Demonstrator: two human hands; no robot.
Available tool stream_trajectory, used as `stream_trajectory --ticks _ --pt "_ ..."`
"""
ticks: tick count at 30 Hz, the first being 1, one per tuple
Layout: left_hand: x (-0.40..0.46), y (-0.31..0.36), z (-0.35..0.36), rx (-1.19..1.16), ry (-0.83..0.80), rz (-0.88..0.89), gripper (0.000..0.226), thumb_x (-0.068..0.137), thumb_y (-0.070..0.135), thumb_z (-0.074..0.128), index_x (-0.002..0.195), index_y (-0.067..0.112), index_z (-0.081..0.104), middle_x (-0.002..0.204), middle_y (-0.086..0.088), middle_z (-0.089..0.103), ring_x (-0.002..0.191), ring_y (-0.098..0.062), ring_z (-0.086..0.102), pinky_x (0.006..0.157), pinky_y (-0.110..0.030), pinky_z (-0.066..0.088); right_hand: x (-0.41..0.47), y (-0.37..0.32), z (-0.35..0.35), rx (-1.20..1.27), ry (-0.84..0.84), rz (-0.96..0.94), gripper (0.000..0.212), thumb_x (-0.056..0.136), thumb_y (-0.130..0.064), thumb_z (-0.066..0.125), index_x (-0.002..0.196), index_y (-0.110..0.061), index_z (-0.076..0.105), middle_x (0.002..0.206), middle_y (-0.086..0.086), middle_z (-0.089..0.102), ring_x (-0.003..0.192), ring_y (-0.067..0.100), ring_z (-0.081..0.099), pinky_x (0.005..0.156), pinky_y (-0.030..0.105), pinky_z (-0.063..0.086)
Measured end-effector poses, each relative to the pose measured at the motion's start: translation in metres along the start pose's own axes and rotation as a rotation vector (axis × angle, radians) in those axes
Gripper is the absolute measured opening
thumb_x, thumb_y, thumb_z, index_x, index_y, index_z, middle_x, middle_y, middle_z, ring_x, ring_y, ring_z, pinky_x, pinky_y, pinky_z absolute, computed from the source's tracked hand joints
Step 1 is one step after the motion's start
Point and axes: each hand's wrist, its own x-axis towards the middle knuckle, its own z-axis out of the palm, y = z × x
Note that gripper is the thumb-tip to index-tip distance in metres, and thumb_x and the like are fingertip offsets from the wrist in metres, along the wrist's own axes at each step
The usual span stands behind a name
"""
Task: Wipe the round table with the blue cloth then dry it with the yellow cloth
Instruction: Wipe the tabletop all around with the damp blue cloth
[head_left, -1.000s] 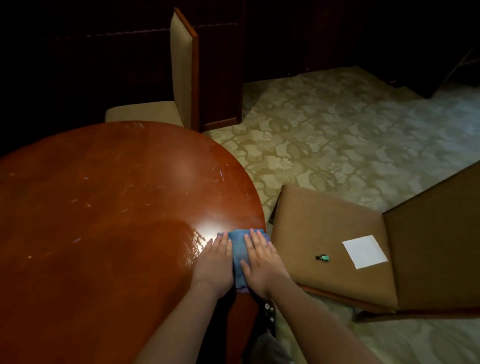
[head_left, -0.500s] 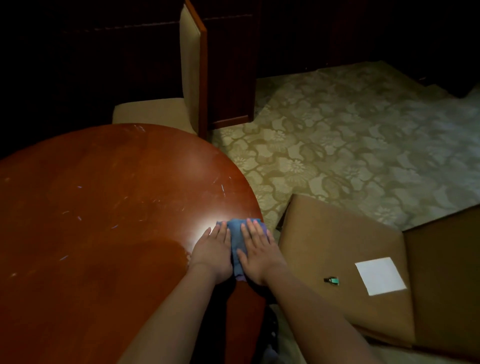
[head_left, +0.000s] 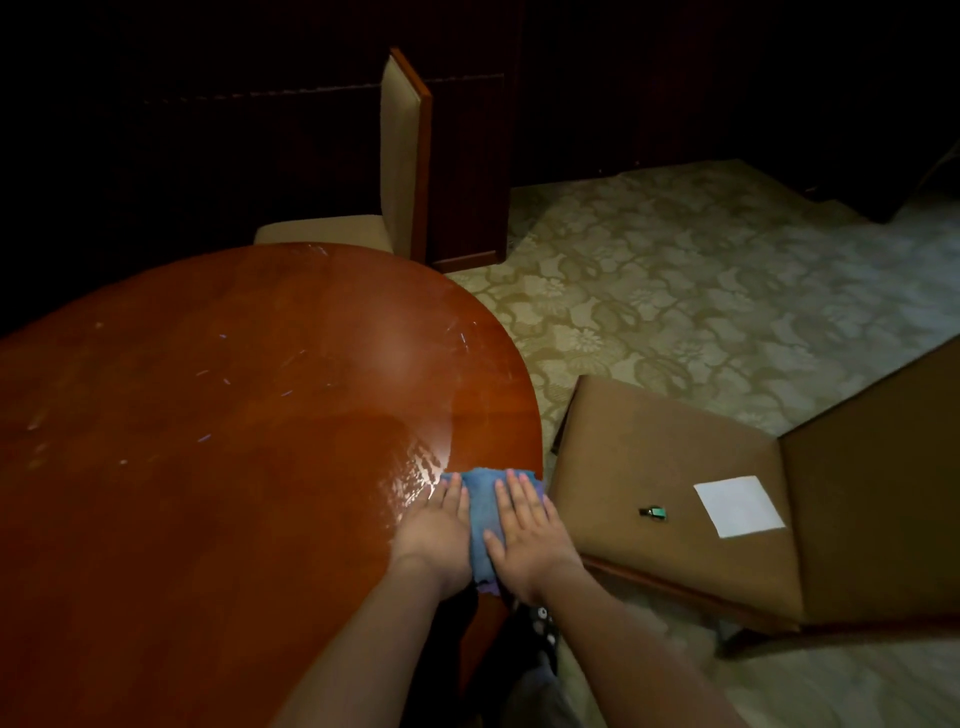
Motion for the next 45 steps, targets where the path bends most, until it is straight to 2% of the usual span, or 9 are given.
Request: stream_trajectory --ticks 6,15,18,20,24,27,29,42,45 --pt "-0.042 -0.008 0.025 -0.019 -0.025 -0.029 0.093 0.092 0.061 0.037 0.15 0.001 -0.005 0.158 -0.016 -0.009 0.147 -0.026 -0.006 0.119 -0.038 0.0 -0.028 -0.024 0.014 0.007 -0.036 0.008 0.057 0.098 -0.046 0.013 0.128 -0.006 0.041 0.127 0.011 0.061 0.146 0.015 -0.006 0.108 0.034 0.009" --pt "-0.032 -0.015 0.024 -0.009 -0.03 -0.038 0.088 0.095 0.051 0.038 0.15 0.002 -0.011 0.157 -0.015 -0.016 0.146 -0.027 -0.012 0.118 -0.04 -0.004 -0.01 -0.036 0.01 -0.035 -0.211 0.013 0.062 0.087 -0.044 0.031 0.12 -0.003 0.064 0.128 0.012 0.059 0.123 0.023 0.053 0.108 0.032 0.008" --pt "-0.013 -0.024 0.014 -0.011 -0.054 -0.056 0.099 0.09 0.059 0.045 0.149 0.002 -0.011 0.157 -0.015 -0.017 0.146 -0.027 -0.012 0.118 -0.039 -0.004 0.011 -0.039 -0.009 -0.106 -0.142 -0.042 0.086 0.077 -0.052 -0.009 0.146 -0.003 0.005 0.154 0.011 -0.006 0.144 0.021 -0.001 0.109 0.03 -0.017" --pt "0.0 -0.031 0.01 -0.033 -0.052 -0.077 0.098 0.09 0.058 0.045 0.149 0.002 -0.011 0.158 -0.015 -0.015 0.146 -0.026 -0.012 0.119 -0.039 -0.004 0.024 -0.036 -0.014 -0.082 -0.201 -0.1 0.085 0.063 -0.053 -0.022 0.136 -0.01 -0.023 0.139 0.004 -0.036 0.133 0.017 -0.029 0.105 0.031 -0.026" --pt "0.027 -0.049 0.001 -0.042 -0.046 -0.105 0.092 0.093 0.056 0.04 0.15 0.003 -0.009 0.158 -0.015 -0.013 0.146 -0.026 -0.009 0.118 -0.04 -0.003 0.067 -0.035 -0.013 -0.049 -0.18 -0.072 0.078 0.082 -0.048 0.016 0.138 0.002 0.037 0.149 0.016 0.031 0.136 0.025 0.034 0.11 0.035 0.001" --pt "0.052 -0.066 -0.007 -0.028 -0.054 -0.129 0.084 0.096 0.052 0.034 0.15 0.003 -0.008 0.158 -0.014 -0.013 0.146 -0.026 -0.009 0.118 -0.041 -0.003 0.097 -0.031 -0.015 -0.11 -0.202 -0.175 0.082 0.068 -0.053 -0.018 0.139 -0.011 -0.019 0.146 0.006 -0.028 0.138 0.018 -0.022 0.111 0.033 -0.019" --pt "0.067 -0.076 -0.013 -0.032 -0.063 -0.146 0.077 0.098 0.047 0.03 0.151 0.004 -0.008 0.159 -0.012 -0.013 0.146 -0.025 -0.009 0.118 -0.041 -0.003 0.116 -0.028 -0.021 -0.073 -0.248 -0.192 0.082 0.06 -0.052 -0.027 0.132 -0.014 -0.03 0.138 0.002 -0.038 0.13 0.014 -0.035 0.109 0.035 -0.019" --pt "0.053 -0.098 -0.006 -0.029 -0.06 -0.185 0.071 0.099 0.038 0.026 0.15 0.004 -0.009 0.158 -0.012 -0.013 0.147 -0.023 -0.01 0.119 -0.041 -0.004 0.133 -0.04 -0.026 -0.078 -0.314 -0.194 0.089 0.061 -0.055 -0.026 0.137 -0.01 -0.026 0.14 0.001 -0.036 0.131 0.011 -0.031 0.109 0.035 -0.018" --pt "0.026 -0.093 0.009 -0.036 -0.073 -0.181 0.074 0.098 0.042 0.028 0.15 0.004 -0.008 0.159 -0.011 -0.013 0.146 -0.023 -0.01 0.118 -0.041 -0.003 0.102 -0.059 -0.021 -0.075 -0.27 -0.12 0.085 0.085 -0.054 -0.021 0.145 -0.003 0.012 0.155 0.012 0.008 0.141 0.02 0.008 0.114 0.033 -0.004"
